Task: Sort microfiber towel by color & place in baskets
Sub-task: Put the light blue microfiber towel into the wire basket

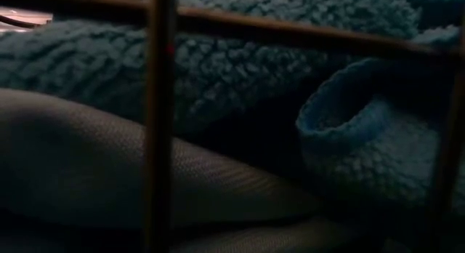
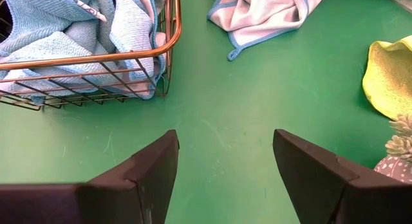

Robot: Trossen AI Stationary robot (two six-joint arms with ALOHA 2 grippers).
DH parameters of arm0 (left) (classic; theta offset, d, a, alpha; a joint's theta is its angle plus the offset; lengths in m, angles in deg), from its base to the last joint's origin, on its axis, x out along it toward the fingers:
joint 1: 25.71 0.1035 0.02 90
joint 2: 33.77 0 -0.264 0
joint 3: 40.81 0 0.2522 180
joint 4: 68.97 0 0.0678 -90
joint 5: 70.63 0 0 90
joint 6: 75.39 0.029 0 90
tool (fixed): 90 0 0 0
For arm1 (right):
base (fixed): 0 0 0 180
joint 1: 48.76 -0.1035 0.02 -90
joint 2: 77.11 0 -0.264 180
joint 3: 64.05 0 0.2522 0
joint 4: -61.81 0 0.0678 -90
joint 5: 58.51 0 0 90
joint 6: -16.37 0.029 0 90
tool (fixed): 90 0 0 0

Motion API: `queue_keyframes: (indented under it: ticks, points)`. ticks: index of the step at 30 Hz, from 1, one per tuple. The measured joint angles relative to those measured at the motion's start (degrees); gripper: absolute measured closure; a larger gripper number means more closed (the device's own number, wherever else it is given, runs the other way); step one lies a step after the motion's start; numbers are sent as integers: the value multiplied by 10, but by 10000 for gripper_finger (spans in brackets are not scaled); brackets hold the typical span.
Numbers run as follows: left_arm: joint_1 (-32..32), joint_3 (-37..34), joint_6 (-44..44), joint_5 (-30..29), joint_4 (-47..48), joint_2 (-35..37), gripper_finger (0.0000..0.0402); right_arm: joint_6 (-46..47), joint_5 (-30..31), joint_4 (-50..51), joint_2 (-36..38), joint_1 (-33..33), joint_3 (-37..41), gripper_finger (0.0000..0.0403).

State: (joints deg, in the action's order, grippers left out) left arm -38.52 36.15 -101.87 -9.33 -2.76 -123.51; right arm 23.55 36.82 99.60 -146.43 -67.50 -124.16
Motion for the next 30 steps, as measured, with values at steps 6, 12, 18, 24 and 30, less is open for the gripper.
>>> queue_keyframes:
  ticks: [6,12,18,24,30]
  points:
    - [8,0,-4,2,-1,0,296,0,0,0,0,0,0,150]
    - [22,0,-39,6,-4,0,262,0,0,0,0,0,0,150]
    - [24,0,-39,8,-12,0,228,0,0,0,0,0,0,150]
    - [24,0,-41,26,-19,-6,224,0,0,0,0,0,0,150]
    - [24,0,-49,29,-22,-28,224,0,0,0,0,0,0,150]
